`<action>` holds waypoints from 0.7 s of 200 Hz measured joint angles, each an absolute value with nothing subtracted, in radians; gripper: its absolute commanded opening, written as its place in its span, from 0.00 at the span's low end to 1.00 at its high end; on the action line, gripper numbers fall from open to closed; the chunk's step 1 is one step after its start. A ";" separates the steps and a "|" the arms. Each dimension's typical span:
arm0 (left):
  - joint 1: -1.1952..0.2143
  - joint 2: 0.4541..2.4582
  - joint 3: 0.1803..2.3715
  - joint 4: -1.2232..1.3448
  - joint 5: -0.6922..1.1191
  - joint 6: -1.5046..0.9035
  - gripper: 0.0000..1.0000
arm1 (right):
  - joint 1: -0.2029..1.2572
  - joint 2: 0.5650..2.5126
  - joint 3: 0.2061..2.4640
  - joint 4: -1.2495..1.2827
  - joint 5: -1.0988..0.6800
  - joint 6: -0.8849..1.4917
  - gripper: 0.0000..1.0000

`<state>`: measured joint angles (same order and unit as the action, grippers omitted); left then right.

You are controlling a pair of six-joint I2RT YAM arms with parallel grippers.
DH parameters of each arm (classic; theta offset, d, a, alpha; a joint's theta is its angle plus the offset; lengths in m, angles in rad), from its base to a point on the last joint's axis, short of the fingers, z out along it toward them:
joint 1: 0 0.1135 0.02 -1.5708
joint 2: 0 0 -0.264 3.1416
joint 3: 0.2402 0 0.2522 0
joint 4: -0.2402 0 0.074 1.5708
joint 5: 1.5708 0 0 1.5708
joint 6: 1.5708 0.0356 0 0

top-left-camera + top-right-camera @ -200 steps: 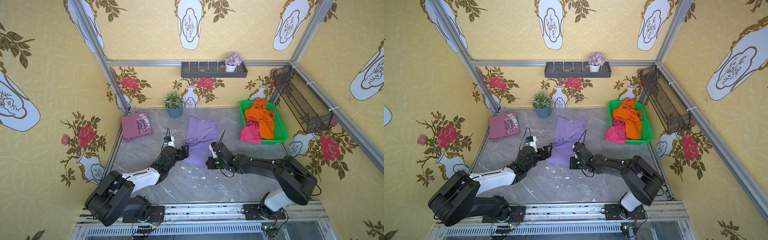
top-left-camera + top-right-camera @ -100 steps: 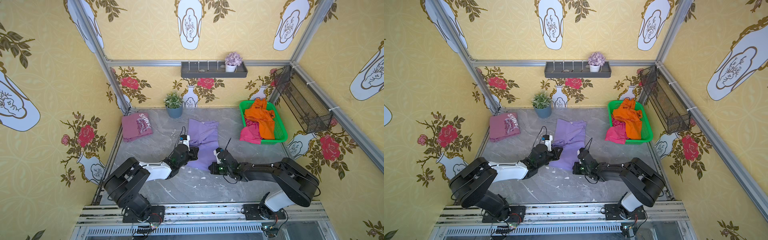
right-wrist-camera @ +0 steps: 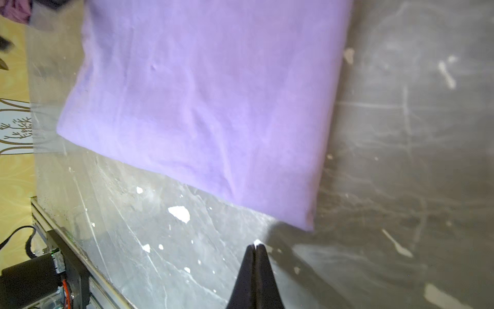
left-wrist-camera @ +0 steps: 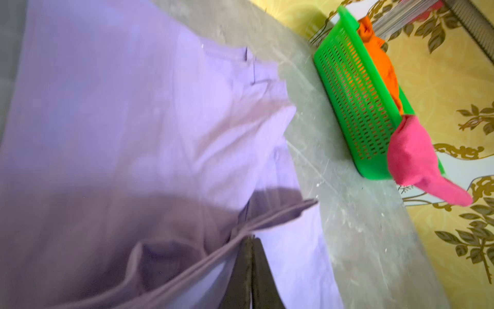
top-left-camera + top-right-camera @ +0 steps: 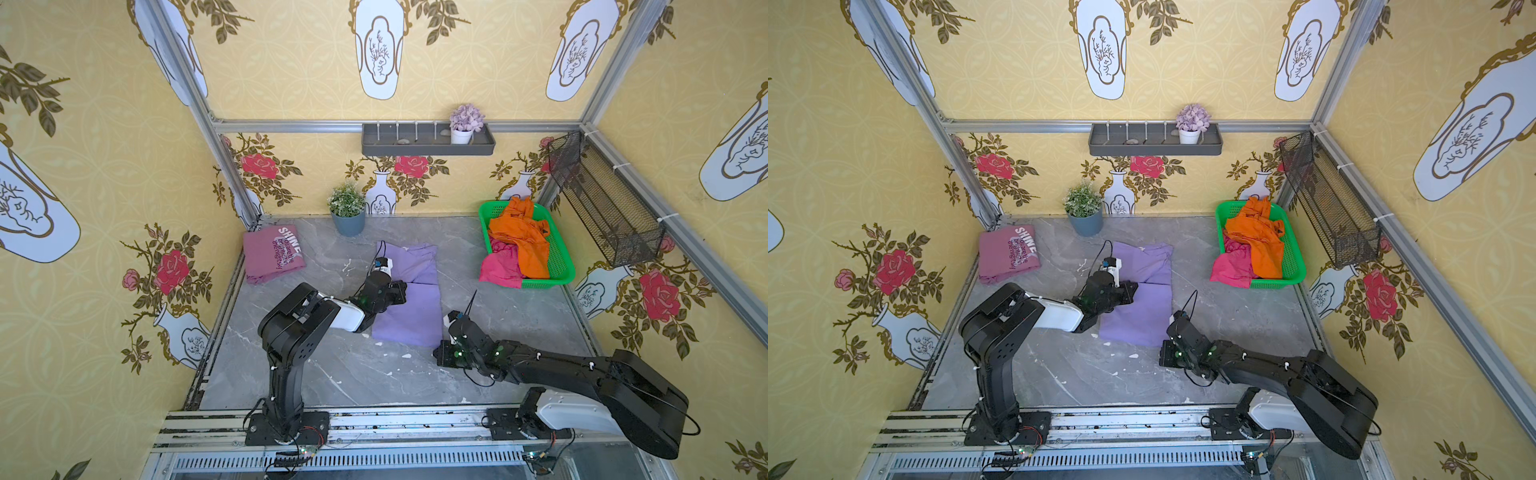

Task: Fold and stack t-shirts
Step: Fold the T-shirt.

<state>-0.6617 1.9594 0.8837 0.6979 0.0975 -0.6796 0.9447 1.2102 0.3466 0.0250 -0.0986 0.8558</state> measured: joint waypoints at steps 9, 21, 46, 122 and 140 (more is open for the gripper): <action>-0.651 1.982 0.920 0.698 0.098 -0.669 0.00 | 0.952 1.203 0.339 0.019 -0.095 0.870 0.00; -0.634 2.004 0.942 0.698 0.110 -0.661 0.00 | 0.960 1.185 0.342 -0.010 -0.084 0.872 0.29; -0.605 1.924 0.854 0.684 0.120 -0.662 0.54 | 0.961 1.104 0.396 -0.115 -0.029 0.867 0.66; -0.760 1.238 0.416 0.516 0.002 -0.723 0.00 | 0.811 1.213 0.474 -0.086 -0.072 0.777 0.00; -0.799 1.262 0.379 0.527 -0.019 -0.761 0.00 | 0.825 1.306 0.548 -0.034 -0.085 0.758 0.00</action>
<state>-0.7994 1.2625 0.3794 0.5274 -0.0185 -0.7612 0.8253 1.3056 0.5476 -0.0338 -0.0849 0.7582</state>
